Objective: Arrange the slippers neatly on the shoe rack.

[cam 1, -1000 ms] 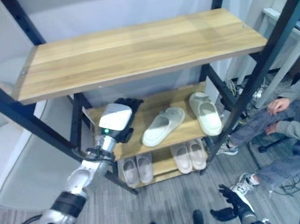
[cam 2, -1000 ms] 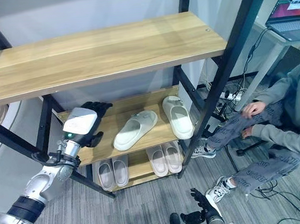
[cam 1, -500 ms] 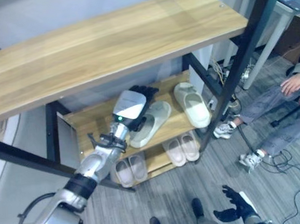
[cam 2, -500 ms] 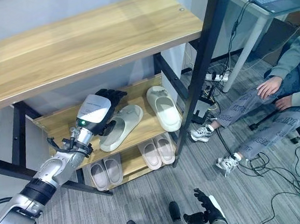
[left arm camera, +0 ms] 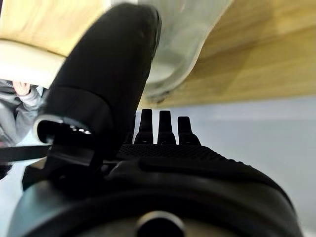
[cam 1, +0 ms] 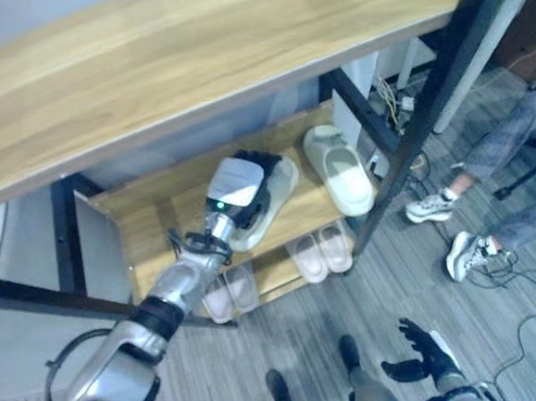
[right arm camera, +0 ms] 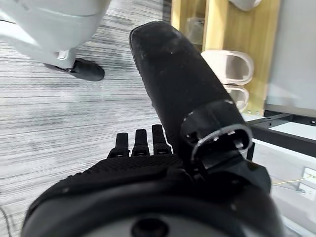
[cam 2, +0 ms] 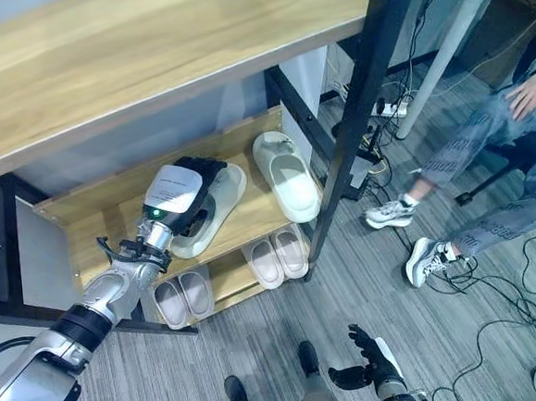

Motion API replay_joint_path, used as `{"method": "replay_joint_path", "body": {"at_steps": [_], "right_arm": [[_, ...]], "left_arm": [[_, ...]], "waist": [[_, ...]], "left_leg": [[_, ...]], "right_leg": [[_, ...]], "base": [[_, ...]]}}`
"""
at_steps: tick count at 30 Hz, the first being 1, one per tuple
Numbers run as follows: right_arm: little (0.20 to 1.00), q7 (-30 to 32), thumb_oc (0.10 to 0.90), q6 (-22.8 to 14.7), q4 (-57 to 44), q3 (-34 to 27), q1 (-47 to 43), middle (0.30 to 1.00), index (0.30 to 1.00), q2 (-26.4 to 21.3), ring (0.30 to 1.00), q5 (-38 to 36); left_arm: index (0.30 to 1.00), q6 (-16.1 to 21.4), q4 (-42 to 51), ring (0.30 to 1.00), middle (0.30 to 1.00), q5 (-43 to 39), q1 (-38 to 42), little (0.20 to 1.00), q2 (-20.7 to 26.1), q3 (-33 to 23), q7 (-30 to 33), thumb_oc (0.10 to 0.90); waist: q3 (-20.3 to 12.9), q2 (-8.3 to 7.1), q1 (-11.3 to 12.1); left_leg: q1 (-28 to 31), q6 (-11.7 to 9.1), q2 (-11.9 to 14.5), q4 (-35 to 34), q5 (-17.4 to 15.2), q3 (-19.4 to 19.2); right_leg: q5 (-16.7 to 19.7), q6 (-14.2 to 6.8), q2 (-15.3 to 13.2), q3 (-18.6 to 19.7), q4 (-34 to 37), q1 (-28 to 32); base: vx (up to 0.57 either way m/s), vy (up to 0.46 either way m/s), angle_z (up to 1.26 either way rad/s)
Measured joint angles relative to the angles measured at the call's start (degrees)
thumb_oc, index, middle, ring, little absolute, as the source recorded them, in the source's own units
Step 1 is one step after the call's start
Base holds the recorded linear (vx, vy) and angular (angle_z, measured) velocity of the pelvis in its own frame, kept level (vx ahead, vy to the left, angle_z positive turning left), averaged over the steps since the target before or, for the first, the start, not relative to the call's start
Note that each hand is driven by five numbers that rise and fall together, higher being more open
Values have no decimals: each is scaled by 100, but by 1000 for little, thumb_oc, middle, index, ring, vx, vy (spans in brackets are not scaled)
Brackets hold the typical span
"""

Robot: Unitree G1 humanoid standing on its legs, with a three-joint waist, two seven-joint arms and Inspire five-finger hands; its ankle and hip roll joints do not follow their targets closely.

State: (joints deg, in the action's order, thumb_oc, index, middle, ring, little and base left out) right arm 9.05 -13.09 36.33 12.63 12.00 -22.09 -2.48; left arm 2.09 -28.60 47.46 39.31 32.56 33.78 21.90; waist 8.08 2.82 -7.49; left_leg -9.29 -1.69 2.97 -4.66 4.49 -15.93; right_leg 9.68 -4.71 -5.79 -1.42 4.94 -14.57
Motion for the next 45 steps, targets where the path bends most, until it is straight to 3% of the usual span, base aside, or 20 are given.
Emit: {"method": "replay_joint_path", "body": {"at_steps": [6,7,15,18,22,38,42,45], "right_arm": [[900,89,800,-47,0,-2,-94,900,900,-22,900,-1],[900,93,800,-48,1,2,-101,900,900,-22,900,-1],[900,86,800,-74,-2,26,-151,900,900,-15,900,-6],[900,80,800,-69,0,33,-196,900,900,-12,900,-80],[900,73,800,-72,1,73,-198,900,900,-13,900,-110],[900,-44,800,-71,6,261,-376,900,900,-29,900,-110],[900,-112,800,-99,3,394,-455,900,900,-5,900,-108],[900,-136,800,-96,6,409,-247,900,900,47,900,-107]], "left_arm": [[900,-56,-4,900,900,-1,80,900,-7,-2,1,800],[300,-55,-3,300,300,-5,84,300,-27,-2,1,400],[300,-215,-55,300,300,-447,456,300,-325,-23,29,400],[300,-344,-286,300,300,-681,931,300,-727,-124,117,400],[300,-354,-593,300,300,-875,1277,300,-896,-126,129,400],[300,-673,-1211,300,300,-1112,1562,300,-872,-48,252,400],[300,-700,-1255,300,300,-1167,1253,300,-663,-227,244,400],[300,-638,-841,300,300,-1335,614,300,-668,-481,242,400]], "waist": [[49,-70,2],[58,-84,4],[175,-158,15],[299,-184,18],[305,-194,-49],[325,-229,-84],[389,-337,14],[614,-683,225]], "left_leg": [[2,-7,7,-2,4,17],[1,-8,7,-2,5,25],[-91,4,-8,-1,22,55],[-163,6,-10,0,28,59],[-167,5,8,0,26,50],[-8,-74,219,2,64,13],[283,-205,458,14,83,15],[163,-287,708,1054,95,137]], "right_leg": [[-1,-1,-4,-13,3,9],[-1,-1,-5,-21,4,11],[8,-8,-30,-53,3,-63],[18,-13,-33,-57,1,-126],[16,-14,-8,-57,0,-138],[-1,17,185,-50,-2,-13],[-116,128,420,-63,-15,266],[-472,510,485,-275,-432,553]], "base": [[0,0,0],[0,0,0],[-1,1,2],[0,0,0],[52,-33,-2],[38,-105,-3],[39,-368,-5],[24,-196,28]]}}
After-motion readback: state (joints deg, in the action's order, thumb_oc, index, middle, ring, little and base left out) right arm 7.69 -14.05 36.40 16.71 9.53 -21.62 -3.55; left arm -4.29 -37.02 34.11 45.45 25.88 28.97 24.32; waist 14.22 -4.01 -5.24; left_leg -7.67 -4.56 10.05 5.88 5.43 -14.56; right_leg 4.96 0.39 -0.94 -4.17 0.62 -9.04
